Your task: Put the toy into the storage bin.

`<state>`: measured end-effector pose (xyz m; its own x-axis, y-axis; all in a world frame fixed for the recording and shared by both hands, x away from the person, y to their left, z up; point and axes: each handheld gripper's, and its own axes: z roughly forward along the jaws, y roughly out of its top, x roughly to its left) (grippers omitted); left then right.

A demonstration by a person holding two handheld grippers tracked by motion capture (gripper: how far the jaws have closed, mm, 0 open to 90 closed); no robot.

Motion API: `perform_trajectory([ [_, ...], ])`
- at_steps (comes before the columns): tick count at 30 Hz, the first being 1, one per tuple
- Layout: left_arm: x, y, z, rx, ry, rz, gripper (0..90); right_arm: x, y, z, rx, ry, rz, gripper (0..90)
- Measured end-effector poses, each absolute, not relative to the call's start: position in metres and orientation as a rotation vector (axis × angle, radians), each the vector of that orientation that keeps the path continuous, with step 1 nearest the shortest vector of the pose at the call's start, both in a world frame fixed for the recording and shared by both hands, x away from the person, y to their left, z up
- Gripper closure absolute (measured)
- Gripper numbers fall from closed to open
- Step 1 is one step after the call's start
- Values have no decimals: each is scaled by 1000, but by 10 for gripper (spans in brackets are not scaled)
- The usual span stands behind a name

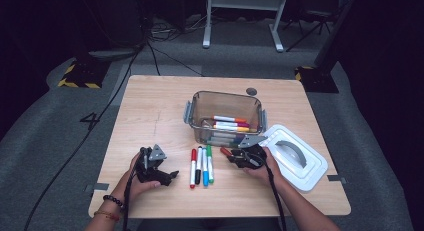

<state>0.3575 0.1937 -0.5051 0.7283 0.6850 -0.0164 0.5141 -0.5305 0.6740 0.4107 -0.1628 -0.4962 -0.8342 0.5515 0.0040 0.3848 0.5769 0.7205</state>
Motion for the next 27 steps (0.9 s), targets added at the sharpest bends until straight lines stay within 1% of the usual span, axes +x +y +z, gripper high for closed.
perform_trajectory([
  [9,358,194,-505,2254,902,328,58,414,-157,-498,763,2577,1116,657],
  [11,358,194,-505,2255,902,328,58,415,-157,-498,757,2577,1122,678],
  [13,358,194,-505,2254,902,328,58,416,-157,-498,748,2581,1125,734],
  [20,357,194,-505,2254,902,328,57,415,-159,-497,721,2590,1116,745],
  [27,358,194,-505,2254,902,328,58,404,-169,-473,651,2559,1219,745],
])
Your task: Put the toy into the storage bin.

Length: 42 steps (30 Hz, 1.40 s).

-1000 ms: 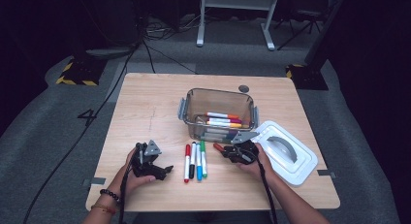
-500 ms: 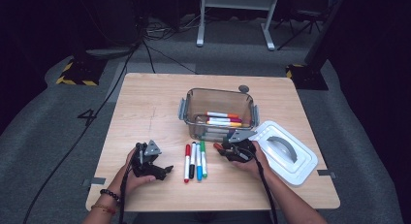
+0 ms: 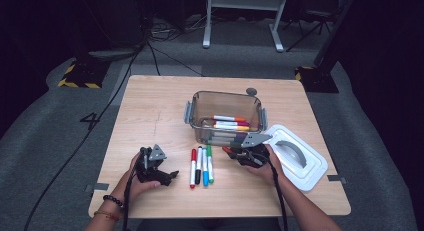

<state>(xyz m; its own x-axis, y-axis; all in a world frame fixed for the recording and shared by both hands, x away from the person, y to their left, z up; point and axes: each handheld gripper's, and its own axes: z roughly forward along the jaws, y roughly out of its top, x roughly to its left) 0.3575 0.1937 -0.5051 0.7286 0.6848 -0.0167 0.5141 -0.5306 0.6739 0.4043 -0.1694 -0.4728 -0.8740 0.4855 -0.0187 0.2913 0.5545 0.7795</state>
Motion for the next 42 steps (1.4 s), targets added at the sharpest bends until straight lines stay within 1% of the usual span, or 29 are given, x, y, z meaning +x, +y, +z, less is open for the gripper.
perform_trajectory([
  [12,358,194,-505,2254,902,328,58,385,-193,-414,555,2448,1368,745],
  [20,358,194,-505,2254,902,328,58,386,-203,-366,500,2412,1372,746],
  [26,358,194,-505,2255,901,329,58,402,-199,-333,471,2398,1362,746],
  [32,357,194,-505,2255,903,328,58,423,-192,-310,444,2387,1367,746],
  [38,357,194,-505,2255,904,327,58,449,-179,-300,443,2415,1329,746],
  [42,357,194,-505,2255,904,327,58,464,-168,-302,445,2432,1295,746],
])
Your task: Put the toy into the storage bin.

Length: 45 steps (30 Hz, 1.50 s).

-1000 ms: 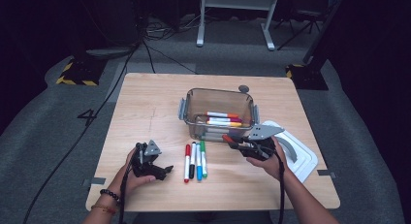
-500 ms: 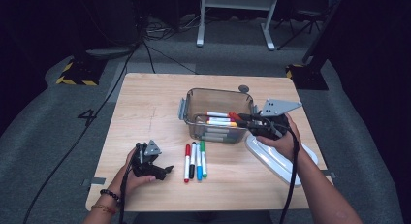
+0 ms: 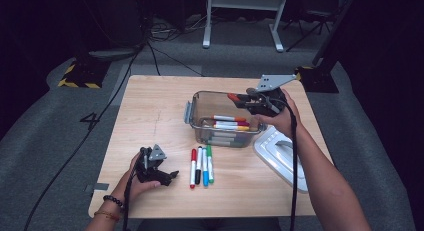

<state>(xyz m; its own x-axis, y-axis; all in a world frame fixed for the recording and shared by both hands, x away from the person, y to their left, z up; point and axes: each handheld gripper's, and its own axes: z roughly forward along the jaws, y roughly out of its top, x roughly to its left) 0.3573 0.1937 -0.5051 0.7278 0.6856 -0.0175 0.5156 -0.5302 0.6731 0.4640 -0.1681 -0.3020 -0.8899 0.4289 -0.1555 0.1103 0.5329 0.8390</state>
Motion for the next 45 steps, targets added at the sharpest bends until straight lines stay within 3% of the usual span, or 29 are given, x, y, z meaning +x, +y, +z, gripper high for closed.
perform_trajectory([
  [20,357,194,-505,2254,902,328,58,514,-122,-362,420,2638,1058,745],
  [39,357,194,-505,2254,901,326,58,510,-102,-390,244,2993,705,739],
  [45,358,194,-505,2254,900,327,58,511,-103,-388,300,2940,718,660],
])
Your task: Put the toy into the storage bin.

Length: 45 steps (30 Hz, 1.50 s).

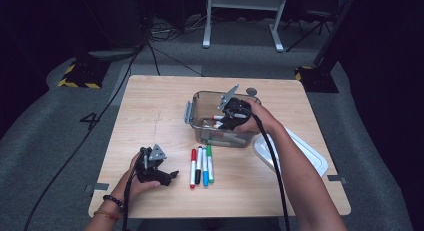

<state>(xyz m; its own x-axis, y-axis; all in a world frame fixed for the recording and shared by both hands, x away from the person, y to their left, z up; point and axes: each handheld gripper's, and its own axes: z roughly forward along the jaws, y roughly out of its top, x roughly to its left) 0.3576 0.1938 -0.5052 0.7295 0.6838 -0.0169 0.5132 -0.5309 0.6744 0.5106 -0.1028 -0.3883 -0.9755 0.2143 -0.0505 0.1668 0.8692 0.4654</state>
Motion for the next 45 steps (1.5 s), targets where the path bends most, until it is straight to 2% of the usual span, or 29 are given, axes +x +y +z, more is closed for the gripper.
perform_trajectory([
  [5,357,194,-505,2255,901,326,58,506,-110,-376,357,2847,876,570],
  [14,357,194,-505,2255,901,326,58,480,-131,-356,525,2603,1092,335],
  [18,358,194,-505,2255,901,327,58,465,-142,-348,548,2527,1137,274],
  [32,358,194,-505,2255,900,328,58,401,-177,-339,556,2380,1275,252],
  [45,357,194,-505,2255,903,328,58,358,-176,-382,549,2379,1287,258],
])
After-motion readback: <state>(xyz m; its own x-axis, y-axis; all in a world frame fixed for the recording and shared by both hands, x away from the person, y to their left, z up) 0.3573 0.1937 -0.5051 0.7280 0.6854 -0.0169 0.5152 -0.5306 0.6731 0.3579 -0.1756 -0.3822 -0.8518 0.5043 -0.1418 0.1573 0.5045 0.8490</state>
